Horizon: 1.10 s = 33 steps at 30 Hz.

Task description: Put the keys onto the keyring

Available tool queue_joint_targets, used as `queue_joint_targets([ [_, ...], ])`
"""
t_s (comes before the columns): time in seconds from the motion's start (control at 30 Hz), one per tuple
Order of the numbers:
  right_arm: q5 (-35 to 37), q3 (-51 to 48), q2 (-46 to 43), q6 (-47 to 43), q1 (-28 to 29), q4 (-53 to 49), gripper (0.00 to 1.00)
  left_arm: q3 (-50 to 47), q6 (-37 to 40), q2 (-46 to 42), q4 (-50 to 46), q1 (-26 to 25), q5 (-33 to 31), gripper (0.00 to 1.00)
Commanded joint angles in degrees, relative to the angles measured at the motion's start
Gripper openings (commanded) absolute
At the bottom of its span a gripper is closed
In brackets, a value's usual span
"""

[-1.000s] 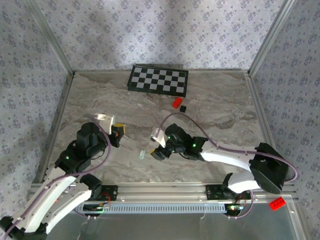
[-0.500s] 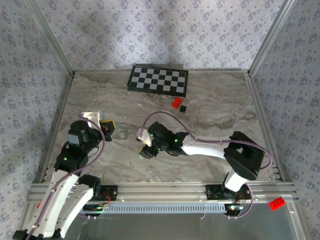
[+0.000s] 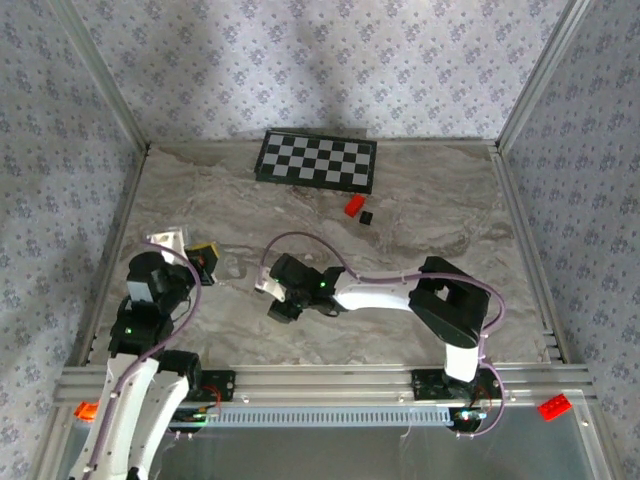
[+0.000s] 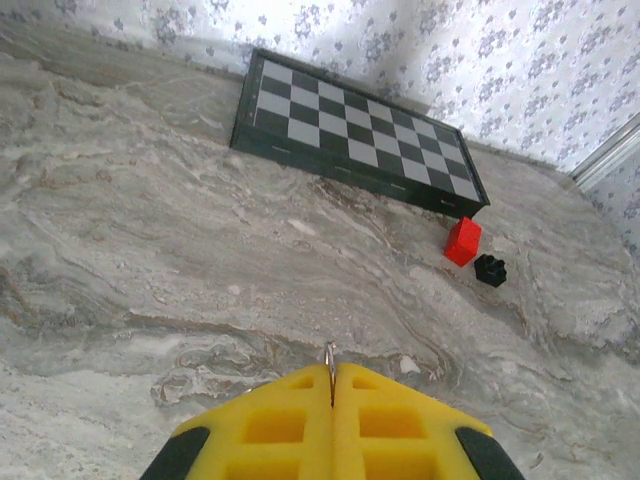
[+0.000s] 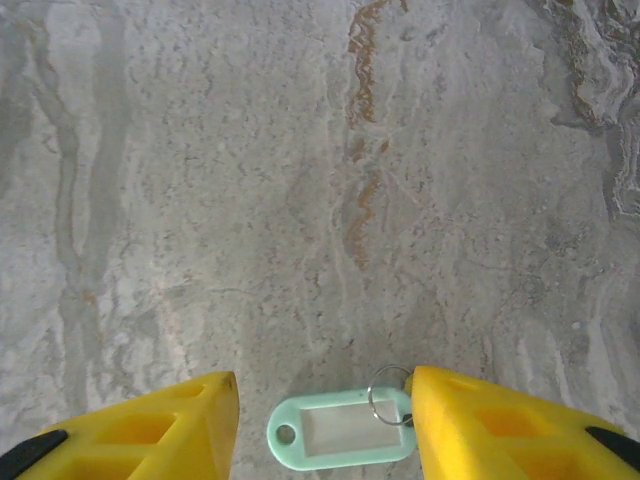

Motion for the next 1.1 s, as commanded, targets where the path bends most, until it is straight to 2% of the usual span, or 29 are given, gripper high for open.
queue_joint_targets([
  [0.0,3.6,2.7,1.9,-0.5,0.6,-4.3,0.49,0.8,0.0,-0.5,2.1,0.4,0.2,0.0],
  [0.5,9.9,7.5,6.3,-1.5,1.8,-9.5,0.44,0.9,0.4,-0.9,2.7,0.6,-0.1,0.0],
  [0.77,9.5,7.0,7.1,-1.0,1.8,-10.1,0.39,0.9,0.5,-1.7,2.8,0.6,-0.3,0.0],
  [1.07,4.3,4.2,5.2,1.2,-0.8,-7.1,0.22,0.6,0.6,-2.9,3.2,0.7,-0.3,0.0],
])
